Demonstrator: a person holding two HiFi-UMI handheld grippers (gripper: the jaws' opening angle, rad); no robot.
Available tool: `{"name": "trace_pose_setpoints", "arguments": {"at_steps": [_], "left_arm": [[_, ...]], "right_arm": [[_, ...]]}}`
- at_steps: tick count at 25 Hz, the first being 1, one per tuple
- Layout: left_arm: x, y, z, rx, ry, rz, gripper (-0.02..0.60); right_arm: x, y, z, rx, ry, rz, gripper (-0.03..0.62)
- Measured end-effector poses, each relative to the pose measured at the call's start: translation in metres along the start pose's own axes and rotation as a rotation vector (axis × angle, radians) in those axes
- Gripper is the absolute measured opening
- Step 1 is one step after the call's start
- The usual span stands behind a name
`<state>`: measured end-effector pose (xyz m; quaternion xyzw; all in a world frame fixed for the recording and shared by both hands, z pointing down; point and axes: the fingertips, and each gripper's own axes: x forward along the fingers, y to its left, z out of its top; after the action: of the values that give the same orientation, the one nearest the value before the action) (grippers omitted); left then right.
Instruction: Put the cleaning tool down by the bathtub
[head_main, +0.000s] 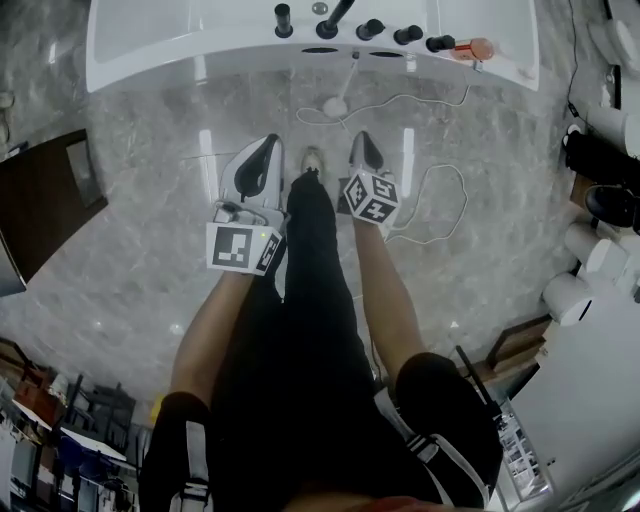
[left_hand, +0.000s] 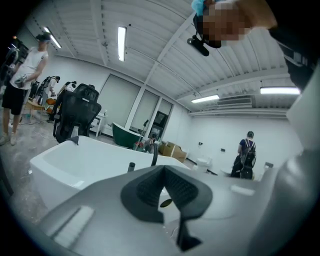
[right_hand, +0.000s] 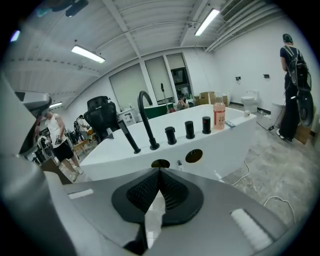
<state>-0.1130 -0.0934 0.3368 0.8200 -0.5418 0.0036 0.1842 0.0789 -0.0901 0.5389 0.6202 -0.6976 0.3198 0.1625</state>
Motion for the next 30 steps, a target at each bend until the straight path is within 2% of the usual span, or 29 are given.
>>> {"name": "trace_pose_setpoints", "arguments": {"at_steps": [5, 11, 18, 24, 30], "left_arm": [[-0.040, -0.020, 0.036, 0.004, -0.017, -0.018, 0.009], [-0.088, -0.044, 0.075, 0.016, -0.021, -0.083, 0.009], [-0.136, -0.069, 0.108, 0.065, -0.042, -0.164, 0.009], [-0.165, -0.101, 0.129, 0.103, -0.050, -0.185, 0.009], [-0.184, -0.141, 0.146, 0.121, -0.099, -0.196, 0.009]], "right_arm": [[-0.074, 0.025, 0.036, -0.021, -0.061, 0.017, 0.000], [-0.167, 0.057, 0.075, -0.037, -0.145, 0.014, 0.000], [-0.276, 0.087, 0.144, -0.043, -0.341, -0.022, 0.000], [-0.355, 0.092, 0.165, -0.067, -0.437, -0.017, 0.000], [-0.405, 0.084, 0.166, -0.084, -0.472, 0.013, 0.000]]}}
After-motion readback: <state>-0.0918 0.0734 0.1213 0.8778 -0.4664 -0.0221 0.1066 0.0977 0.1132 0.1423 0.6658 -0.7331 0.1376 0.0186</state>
